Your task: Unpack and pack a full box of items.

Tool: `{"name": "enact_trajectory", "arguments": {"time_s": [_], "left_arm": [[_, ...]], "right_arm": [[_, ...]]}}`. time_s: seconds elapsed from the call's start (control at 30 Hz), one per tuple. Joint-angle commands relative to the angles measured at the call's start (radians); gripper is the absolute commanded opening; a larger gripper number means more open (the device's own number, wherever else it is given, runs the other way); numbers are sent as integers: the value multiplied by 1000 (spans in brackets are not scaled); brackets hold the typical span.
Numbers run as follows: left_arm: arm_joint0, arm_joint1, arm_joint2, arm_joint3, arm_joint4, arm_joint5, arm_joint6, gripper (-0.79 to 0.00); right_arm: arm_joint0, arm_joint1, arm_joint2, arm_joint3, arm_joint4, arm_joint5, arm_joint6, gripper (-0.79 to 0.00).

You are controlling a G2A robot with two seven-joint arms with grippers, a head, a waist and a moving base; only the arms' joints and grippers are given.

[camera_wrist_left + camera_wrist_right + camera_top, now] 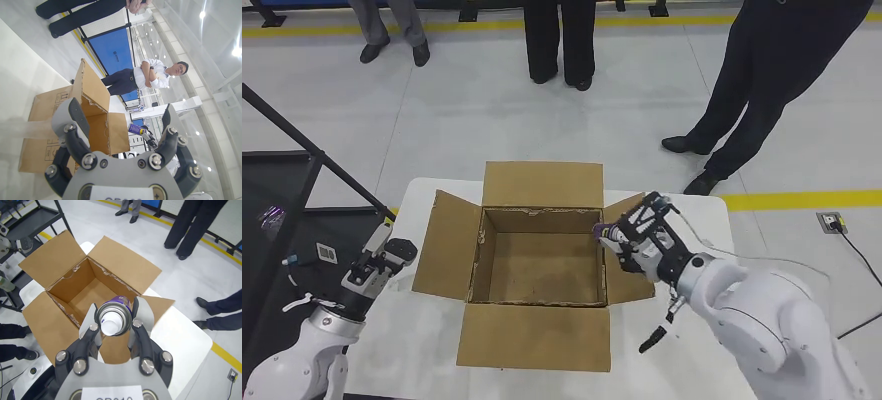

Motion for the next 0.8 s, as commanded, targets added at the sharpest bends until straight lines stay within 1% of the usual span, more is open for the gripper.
{"name": "enact_trajectory", "arguments": {"time_s": [0.0,0.17,0.3,0.4,0.6,0.77], "left_arm": [[0,0,0,0,0,0,0,0],[0,0,0,0,0,0,0,0],[0,0,0,0,0,0,0,0],[0,0,0,0,0,0,0,0],[0,0,0,0,0,0,0,0],[0,0,0,0,0,0,0,0]], "right_arm": [[99,-23,-119,99,7,12,0,-785],[270,-96,-345,347,40,46,-43,-785],[362,-165,-483,550,94,47,-106,-785],[413,-219,-570,676,98,62,-143,-785],[472,-317,-680,866,106,87,-186,-785],[503,-380,-728,974,87,99,-196,-785]]}}
